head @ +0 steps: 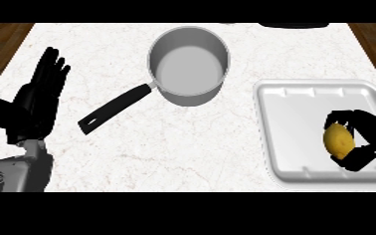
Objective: Pick the lemon from the tray and place it in the pot
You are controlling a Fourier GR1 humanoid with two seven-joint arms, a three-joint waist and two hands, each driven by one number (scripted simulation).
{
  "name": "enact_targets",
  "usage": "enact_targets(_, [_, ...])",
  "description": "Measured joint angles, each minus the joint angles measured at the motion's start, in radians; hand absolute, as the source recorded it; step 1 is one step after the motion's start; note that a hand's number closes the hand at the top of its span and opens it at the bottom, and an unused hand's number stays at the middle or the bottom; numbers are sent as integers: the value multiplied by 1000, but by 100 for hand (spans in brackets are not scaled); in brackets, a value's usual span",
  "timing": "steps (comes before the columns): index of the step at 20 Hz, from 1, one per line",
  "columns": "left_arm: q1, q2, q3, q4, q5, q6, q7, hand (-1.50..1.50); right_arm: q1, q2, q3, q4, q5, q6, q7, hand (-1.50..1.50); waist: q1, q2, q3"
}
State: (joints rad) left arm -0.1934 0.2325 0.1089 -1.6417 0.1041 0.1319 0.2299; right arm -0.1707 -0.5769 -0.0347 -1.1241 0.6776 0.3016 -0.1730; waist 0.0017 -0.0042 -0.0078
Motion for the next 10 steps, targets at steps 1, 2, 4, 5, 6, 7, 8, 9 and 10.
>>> enact_targets(1, [-13, 2, 7, 19, 0, -5, -7, 0, 11, -2, -5, -9, 3, -1, -10, 150, -1, 0, 1])
enact_targets(2, [-3, 2, 10, 8, 3, -11, -2, 0, 8, 0, -11, -4, 8, -3, -19, 150, -1, 1, 1])
enact_targets(4, [-1, -4, 10, 17, -2, -7, -9, 0, 26, 41, 55, -104, 40, 3, -2, 150, -8, -4, -4])
enact_targets(5, [1, -7, 6, 18, -4, -7, -10, 0, 25, 68, 107, -149, 63, 11, 0, 150, -5, -8, -8])
enact_targets(6, [-3, -9, -2, 22, -6, -10, -10, 0, 18, 102, 166, -190, 86, 19, -3, 150, 4, -10, -10])
enact_targets(7, [-8, -9, -8, 22, -7, -15, -11, 0, 8, 137, 226, -225, 107, 29, -7, 150, 21, -11, -12])
enact_targets(8, [-13, -12, -16, 22, -7, -19, -10, 0, -6, 173, 285, -258, 127, 40, -12, 150, 40, -12, -12])
enact_targets(9, [-16, -16, -22, 25, -7, -22, -9, 0, -17, 214, 346, -288, 147, 49, -9, 150, 54, -13, -13])
enact_targets(10, [-18, -15, -26, 27, -9, -24, -9, 0, -24, 260, 408, -315, 167, 57, 1, 150, 64, -14, -12])
